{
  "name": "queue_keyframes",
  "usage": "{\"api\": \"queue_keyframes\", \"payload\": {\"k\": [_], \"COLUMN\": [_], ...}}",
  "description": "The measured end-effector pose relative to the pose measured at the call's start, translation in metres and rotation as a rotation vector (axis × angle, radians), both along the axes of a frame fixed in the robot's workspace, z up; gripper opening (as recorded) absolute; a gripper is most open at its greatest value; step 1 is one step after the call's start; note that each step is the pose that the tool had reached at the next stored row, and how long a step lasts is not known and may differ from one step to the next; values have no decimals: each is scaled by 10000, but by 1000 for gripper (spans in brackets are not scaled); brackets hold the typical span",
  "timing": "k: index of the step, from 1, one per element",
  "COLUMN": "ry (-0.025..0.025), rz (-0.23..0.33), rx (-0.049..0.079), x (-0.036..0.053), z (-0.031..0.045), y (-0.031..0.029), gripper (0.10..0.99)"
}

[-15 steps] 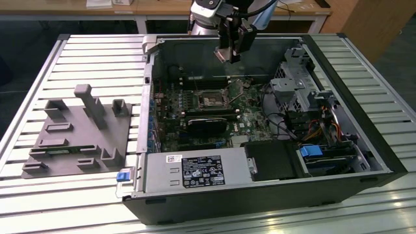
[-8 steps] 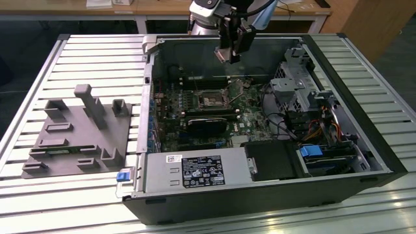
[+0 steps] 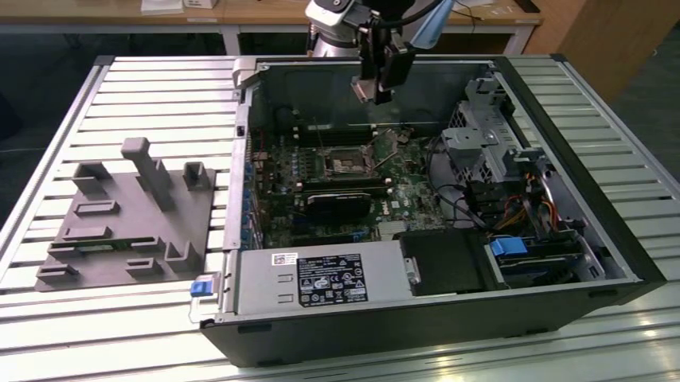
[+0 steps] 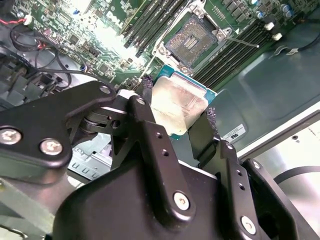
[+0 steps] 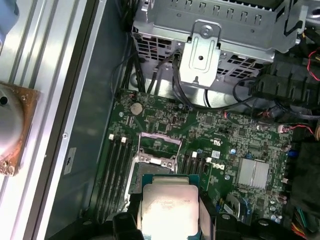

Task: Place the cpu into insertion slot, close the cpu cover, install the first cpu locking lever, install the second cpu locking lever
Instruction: 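Place the cpu into insertion slot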

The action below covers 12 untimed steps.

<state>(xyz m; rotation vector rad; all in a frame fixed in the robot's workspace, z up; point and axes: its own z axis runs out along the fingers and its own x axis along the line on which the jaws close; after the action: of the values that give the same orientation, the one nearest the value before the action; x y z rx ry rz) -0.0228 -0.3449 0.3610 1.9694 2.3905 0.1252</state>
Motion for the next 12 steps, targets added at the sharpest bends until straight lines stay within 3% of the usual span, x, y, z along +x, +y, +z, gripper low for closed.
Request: {"api": "queue_keyframes", "payload": {"k": [12], "ry": [1], "rz": [-443], "rx": [0], "x": [-9], "z": [-1], "y": [0], "gripper": [537]}}
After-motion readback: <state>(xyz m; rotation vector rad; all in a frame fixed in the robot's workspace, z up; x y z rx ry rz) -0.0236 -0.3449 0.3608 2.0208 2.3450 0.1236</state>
